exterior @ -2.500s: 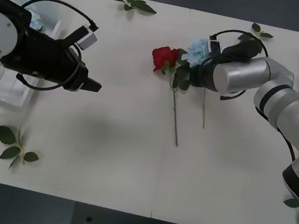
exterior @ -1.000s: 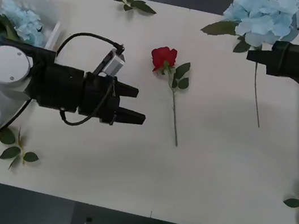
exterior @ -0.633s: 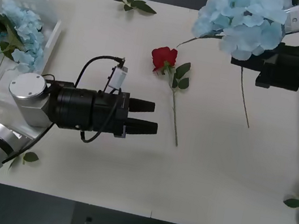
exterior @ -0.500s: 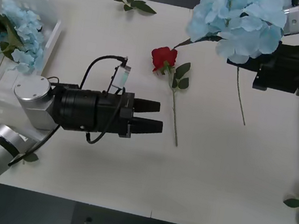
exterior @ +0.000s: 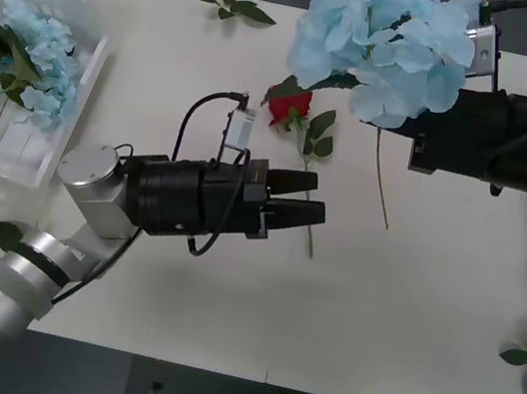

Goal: Put the red flowers into the right box and the blue flowers into the left box

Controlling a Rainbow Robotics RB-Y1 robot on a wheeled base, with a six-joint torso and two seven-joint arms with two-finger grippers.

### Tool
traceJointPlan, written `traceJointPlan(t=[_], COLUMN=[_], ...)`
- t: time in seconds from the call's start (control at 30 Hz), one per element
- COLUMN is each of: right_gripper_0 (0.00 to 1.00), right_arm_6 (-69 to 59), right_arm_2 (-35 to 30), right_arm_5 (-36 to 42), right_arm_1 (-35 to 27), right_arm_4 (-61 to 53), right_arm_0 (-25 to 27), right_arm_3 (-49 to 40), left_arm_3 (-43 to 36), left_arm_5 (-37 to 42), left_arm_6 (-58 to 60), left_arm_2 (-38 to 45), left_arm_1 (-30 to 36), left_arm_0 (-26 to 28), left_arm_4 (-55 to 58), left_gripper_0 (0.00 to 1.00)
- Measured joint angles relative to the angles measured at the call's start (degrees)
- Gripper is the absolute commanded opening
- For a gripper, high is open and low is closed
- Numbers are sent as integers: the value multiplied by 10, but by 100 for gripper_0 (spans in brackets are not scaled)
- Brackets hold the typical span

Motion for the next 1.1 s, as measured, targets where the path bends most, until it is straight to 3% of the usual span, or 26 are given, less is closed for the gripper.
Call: traceJointPlan(t=[0.47,0.67,0.9,0.93,0.97,1.03,1.1], right_gripper_0=[0,0,0,0,0,0,0], right_arm_6=[-90,-95,-112,-112,-112,-112,-113], right_arm_2=[30,31,39,42,45,51,58], right_arm_5=[10,8,0,0,0,0,0], right_arm_1=[32,33,53,55,58,62,64], right_arm_4=[2,7,7,7,7,7,7], right_arm_0=[-58,-68,-70,-71,-73,-78,-85], right_arm_3=[0,0,0,1,1,3,7], left_arm_3=[0,0,0,0,0,0,0], left_arm_5=[-18,-20,-29,-30,-33,-42,-47], left_arm_6=[0,0,0,0,0,0,0], left_arm_2=[0,0,0,0,0,0,0], left_arm_1=[-12,-26,-31,-31,-31,-31,-31], left_arm_0=[0,-2,-24,-28,-32,-39,-44], left_arm_4=[-2,-17,-18,-18,-18,-18,-18], left_gripper_0=[100,81,79,74,56,5,0])
